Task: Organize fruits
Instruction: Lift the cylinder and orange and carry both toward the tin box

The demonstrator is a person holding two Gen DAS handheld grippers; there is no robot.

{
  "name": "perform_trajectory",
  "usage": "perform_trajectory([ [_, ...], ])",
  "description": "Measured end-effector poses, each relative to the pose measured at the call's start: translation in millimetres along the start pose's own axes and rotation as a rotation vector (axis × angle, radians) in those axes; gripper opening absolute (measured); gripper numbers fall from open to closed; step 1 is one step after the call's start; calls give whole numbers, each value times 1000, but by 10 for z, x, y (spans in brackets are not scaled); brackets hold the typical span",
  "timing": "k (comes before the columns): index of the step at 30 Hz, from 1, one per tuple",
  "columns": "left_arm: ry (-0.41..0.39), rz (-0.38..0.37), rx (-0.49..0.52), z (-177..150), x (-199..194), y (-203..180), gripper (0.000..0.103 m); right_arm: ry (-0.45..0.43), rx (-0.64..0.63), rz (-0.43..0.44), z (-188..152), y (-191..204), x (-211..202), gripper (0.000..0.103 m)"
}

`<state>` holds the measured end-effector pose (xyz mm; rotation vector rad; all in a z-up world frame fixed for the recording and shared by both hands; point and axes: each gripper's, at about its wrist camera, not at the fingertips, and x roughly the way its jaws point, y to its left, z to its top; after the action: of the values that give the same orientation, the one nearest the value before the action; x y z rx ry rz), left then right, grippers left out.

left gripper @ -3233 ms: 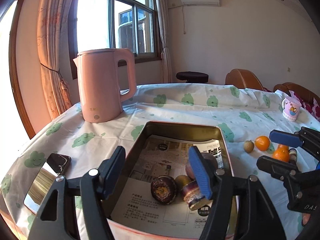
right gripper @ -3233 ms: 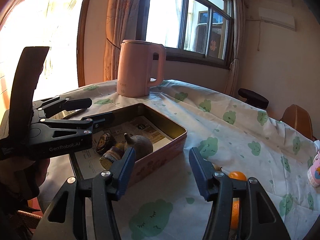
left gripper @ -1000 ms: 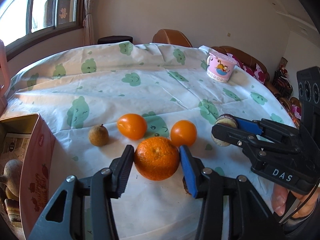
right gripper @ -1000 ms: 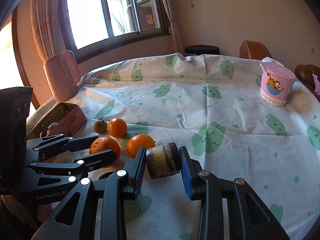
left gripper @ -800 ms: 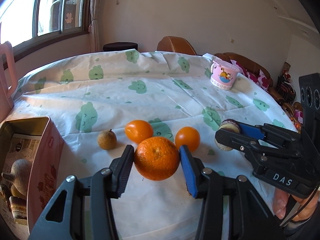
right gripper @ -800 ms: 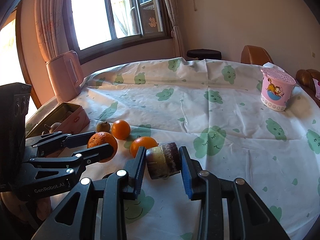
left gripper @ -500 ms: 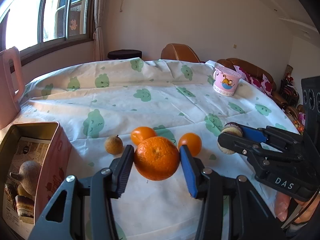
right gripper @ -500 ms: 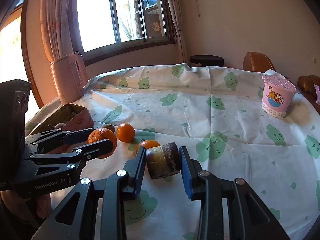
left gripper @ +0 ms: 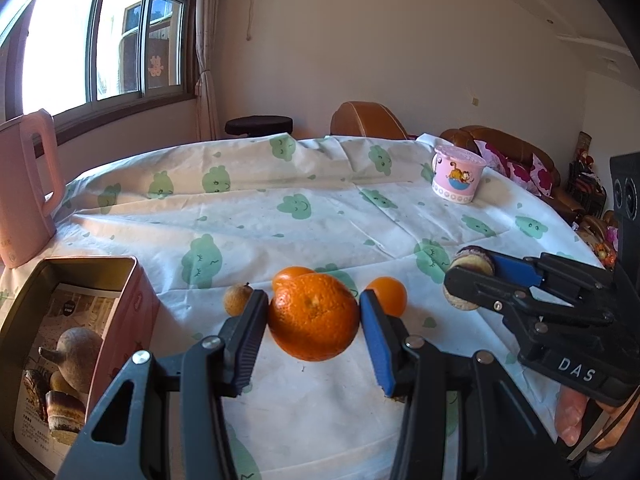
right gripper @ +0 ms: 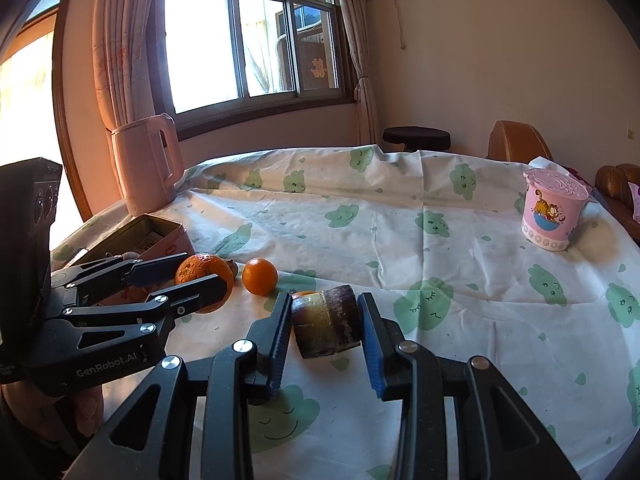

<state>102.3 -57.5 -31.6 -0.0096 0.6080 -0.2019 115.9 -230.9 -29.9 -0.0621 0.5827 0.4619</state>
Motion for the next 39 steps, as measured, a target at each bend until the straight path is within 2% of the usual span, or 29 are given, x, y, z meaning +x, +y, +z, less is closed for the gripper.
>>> perform_trajectory([
  [39, -137, 68, 5, -21, -254, -15, 49, -114, -36, -27, -19, 66, -200, 35],
])
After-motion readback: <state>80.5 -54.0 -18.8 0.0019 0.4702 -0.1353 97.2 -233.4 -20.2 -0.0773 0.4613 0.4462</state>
